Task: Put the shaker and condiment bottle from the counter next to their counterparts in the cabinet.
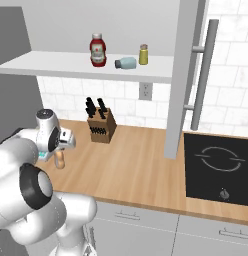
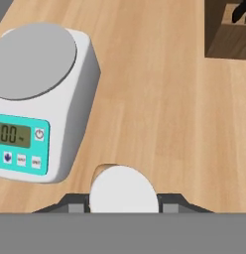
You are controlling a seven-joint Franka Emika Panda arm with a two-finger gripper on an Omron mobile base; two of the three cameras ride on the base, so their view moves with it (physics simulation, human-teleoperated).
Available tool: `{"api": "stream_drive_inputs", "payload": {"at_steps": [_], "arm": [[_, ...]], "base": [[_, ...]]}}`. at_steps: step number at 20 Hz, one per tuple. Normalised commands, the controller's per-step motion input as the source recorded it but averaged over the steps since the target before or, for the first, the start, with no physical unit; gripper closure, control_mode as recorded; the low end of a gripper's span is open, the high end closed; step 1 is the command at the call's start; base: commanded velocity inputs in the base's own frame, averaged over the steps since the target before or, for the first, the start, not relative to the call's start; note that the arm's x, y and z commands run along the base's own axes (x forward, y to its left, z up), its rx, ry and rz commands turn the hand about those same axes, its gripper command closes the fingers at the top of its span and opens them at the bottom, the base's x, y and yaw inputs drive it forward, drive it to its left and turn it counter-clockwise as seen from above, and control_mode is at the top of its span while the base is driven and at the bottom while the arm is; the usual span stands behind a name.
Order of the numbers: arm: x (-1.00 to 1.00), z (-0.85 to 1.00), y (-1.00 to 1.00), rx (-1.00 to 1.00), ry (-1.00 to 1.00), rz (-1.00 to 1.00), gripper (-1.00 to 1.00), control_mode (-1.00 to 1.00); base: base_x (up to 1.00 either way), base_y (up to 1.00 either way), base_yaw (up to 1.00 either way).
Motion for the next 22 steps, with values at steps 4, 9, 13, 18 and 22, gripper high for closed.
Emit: {"api": "stream_drive_inputs", "payload": {"at_steps": [4, 9, 13, 18, 22], "arm": [[0.0, 0.26, 0.0, 0.0, 0.0, 0.0, 1.0, -1.0], [0.0, 0.55, 0.0, 0.0, 0.0, 0.0, 1.0, -1.0], [0.0, 0.63, 0.0, 0.0, 0.0, 0.0, 1.0, -1.0], [0.0, 0.58, 0.0, 0.0, 0.0, 0.0, 1.0, -1.0], [0.0, 0.59, -0.01, 0.0, 0.0, 0.0, 1.0, -1.0]], "base": [[0.0, 0.0, 0.0], [0.0, 0.0, 0.0], [0.0, 0.0, 0.0], [0.0, 0.0, 0.0], [0.0, 0.0, 0.0]]}}
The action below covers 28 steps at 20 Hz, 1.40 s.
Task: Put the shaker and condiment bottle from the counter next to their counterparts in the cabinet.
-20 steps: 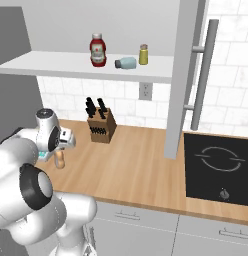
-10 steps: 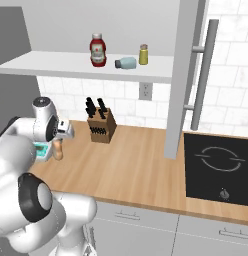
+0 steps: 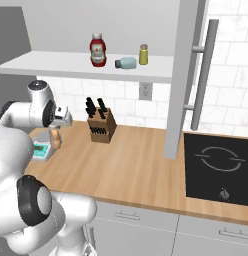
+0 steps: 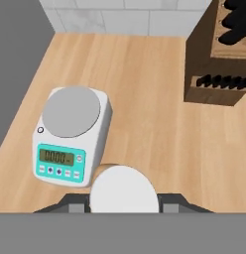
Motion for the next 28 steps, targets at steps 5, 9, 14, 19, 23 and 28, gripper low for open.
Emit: {"api": "stream_drive_inputs", "payload": {"at_steps": [5, 9, 14, 19, 23, 28], "arm": [[0.0, 0.58, 0.0, -0.01, 0.0, 0.0, 1.0, -1.0], [0.0, 0.55, 0.0, -0.04, 0.0, 0.0, 1.0, -1.0], [0.0, 0.48, 0.0, -0.07, 0.01, -0.01, 1.0, -1.0], [0.0, 0.52, 0.0, -0.06, 0.0, 0.0, 1.0, -1.0], [0.0, 0.55, 0.0, -0.02, 0.0, 0.0, 1.0, -1.0], [0.0, 0.47, 0.0, 0.0, 0.0, -0.01, 1.0, -1.0]], "base": [[0.0, 0.0, 0.0], [0.0, 0.0, 0.0], [0.0, 0.0, 0.0], [0.0, 0.0, 0.0], [0.0, 0.0, 0.0], [0.0, 0.0, 0.0]]}}
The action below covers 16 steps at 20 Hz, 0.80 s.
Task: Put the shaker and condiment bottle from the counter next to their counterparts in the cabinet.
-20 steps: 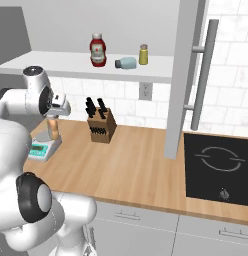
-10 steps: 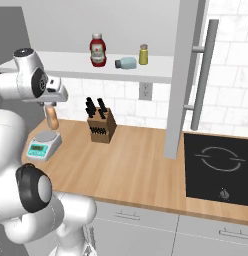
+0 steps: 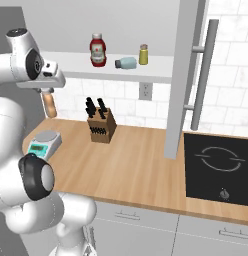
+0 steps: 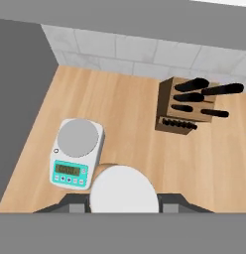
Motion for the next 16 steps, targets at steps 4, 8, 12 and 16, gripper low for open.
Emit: {"api": "stream_drive_inputs", "payload": {"at_steps": [4, 8, 12, 16], "arm": [[0.0, 0.37, -0.07, 0.0, -0.01, 0.0, 1.0, -1.0], [0.0, 0.32, -0.06, 0.0, -0.04, 0.0, 1.0, -1.0], [0.0, 0.36, -0.07, 0.0, -0.05, 0.0, 1.0, -1.0], [0.0, 0.35, -0.1, 0.0, -0.12, 0.0, 1.0, -1.0]], "base": [[0.0, 0.0, 0.0], [0.0, 0.0, 0.0], [0.0, 0.0, 0.0], [0.0, 0.0, 0.0]]}}
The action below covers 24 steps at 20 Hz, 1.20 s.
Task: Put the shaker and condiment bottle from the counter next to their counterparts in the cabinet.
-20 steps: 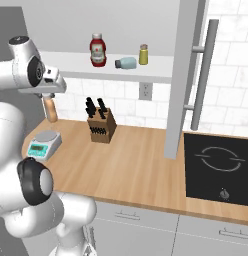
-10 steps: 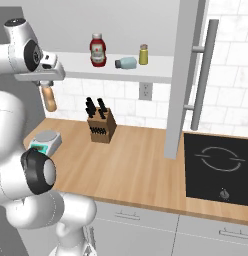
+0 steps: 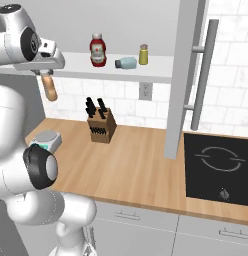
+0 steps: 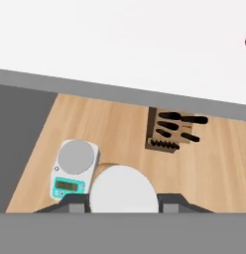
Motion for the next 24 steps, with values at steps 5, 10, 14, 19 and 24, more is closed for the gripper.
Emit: {"api": "stream_drive_inputs", "payload": {"at_steps": [5, 10, 14, 19, 24], "arm": [[-0.04, 0.24, -0.15, 0.0, -0.16, 0.0, 1.0, -1.0], [-0.01, 0.14, -0.14, 0.0, -0.17, 0.0, 1.0, -1.0], [0.0, 0.09, -0.13, 0.0, -0.18, 0.0, 1.0, -1.0], [0.0, 0.14, -0.1, 0.0, -0.15, 0.0, 1.0, -1.0], [0.0, 0.27, -0.03, 0.0, -0.08, 0.0, 1.0, -1.0]], "base": [[0.0, 0.0, 0.0], [0.0, 0.0, 0.0], [0.0, 0.0, 0.0], [0.0, 0.0, 0.0], [0.0, 0.0, 0.0]]}}
